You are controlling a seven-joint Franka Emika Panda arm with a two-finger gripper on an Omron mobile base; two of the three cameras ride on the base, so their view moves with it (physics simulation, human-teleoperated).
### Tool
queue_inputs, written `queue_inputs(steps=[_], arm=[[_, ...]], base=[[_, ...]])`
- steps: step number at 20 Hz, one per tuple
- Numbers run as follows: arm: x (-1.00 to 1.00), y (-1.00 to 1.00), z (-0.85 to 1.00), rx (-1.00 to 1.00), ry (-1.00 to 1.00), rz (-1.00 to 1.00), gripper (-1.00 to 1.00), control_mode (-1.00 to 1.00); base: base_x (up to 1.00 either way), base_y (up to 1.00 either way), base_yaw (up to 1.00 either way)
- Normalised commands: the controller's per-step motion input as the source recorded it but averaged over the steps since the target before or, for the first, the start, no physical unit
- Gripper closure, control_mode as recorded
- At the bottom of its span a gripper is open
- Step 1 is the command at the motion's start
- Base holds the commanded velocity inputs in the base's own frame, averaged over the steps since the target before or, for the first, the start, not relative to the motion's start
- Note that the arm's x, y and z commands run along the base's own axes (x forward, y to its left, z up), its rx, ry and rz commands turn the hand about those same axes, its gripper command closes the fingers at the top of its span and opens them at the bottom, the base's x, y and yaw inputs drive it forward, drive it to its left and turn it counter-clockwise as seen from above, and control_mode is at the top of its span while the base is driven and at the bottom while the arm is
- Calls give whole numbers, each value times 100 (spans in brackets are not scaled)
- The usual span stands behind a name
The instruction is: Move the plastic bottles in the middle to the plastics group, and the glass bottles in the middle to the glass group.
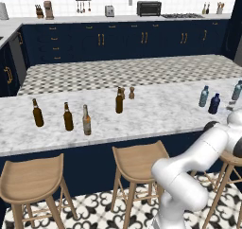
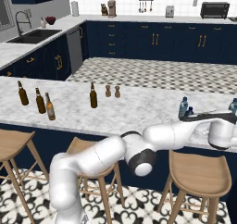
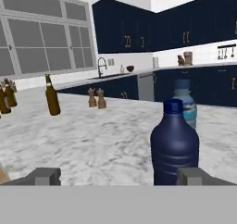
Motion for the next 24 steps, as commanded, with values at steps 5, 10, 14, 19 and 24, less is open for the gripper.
queue_inputs(steps=[5,10,14,19,24], arm=[[-64,73,0,-6,-3,-25,-100,-100],[-43,79,3,-4,1,-31,-100,-100],[-27,91,25,0,20,-21,-100,-100],[-14,96,30,0,16,-11,-100,-100],[-3,100,5,-8,-6,-6,-100,-100]], base=[[0,0,0],[0,0,0],[0,0,0],[0,0,0],[0,0,0]])
